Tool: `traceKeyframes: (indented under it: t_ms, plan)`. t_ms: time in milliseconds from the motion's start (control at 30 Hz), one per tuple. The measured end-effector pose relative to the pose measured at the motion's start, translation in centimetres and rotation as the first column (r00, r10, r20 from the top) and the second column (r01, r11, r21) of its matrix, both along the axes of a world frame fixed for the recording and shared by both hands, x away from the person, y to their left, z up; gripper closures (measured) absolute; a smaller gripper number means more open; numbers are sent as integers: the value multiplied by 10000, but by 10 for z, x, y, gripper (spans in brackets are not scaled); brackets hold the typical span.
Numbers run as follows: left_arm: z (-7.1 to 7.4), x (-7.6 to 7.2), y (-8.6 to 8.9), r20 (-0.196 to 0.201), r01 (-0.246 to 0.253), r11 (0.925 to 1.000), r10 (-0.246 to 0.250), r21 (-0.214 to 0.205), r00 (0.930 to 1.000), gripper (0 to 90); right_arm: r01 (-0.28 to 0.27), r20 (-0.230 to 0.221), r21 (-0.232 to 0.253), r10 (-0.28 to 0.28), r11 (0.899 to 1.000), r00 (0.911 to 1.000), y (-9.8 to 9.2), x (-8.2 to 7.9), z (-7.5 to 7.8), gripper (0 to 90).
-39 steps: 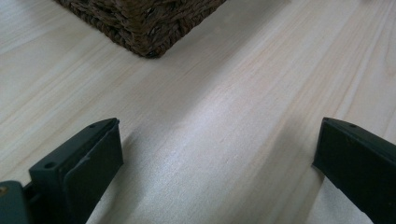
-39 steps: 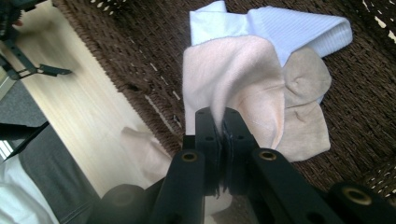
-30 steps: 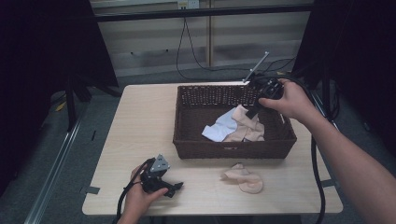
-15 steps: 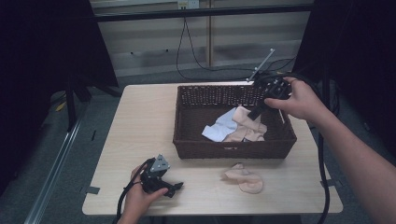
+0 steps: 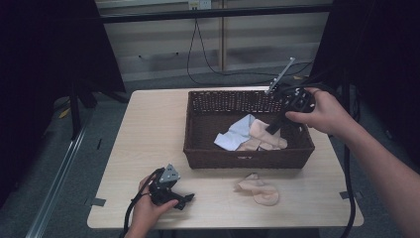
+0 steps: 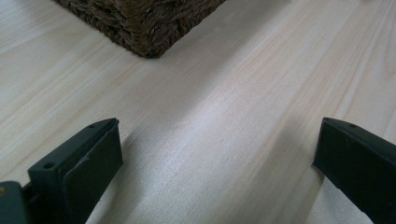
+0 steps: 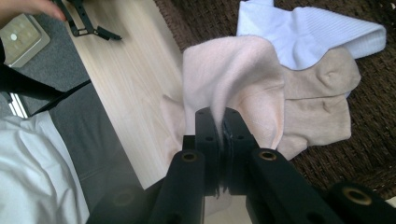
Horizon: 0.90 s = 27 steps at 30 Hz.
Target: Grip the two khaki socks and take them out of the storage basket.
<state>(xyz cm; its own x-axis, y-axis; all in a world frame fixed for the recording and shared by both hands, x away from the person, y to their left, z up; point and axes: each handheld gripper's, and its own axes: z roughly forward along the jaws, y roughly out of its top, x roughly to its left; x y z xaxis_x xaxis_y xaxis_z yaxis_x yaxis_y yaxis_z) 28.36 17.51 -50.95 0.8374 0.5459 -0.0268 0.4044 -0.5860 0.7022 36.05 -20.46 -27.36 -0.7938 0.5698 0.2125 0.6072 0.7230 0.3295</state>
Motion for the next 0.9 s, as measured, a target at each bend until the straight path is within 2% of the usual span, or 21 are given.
traceKeyframes:
  t_ms: [333,467,500,567,833,900]
  plan:
    - [0,0,0,-2,0,10000,0,2,10000,4,-453,-71,23,453,9990,9989,9,-10,-8,867]
    - [0,0,0,6,1,10000,-1,-8,10000,5,-744,31,38,744,9972,9972,15,-16,-14,867]
    - [0,0,0,4,-7,10000,7,22,10000,4,-657,-52,80,658,9978,9978,18,-18,-16,866]
    - [0,0,0,16,-10,10000,10,17,10000,5,-916,-18,-11,916,9958,9958,21,-20,-23,866]
    - [0,0,0,-7,-22,10000,22,1,10000,5,-1166,-34,124,1166,9931,9932,31,-29,-38,864]
    - [0,0,0,-14,-12,10000,12,-10,10000,4,-1339,-136,40,1339,9910,9909,35,-32,-46,863]
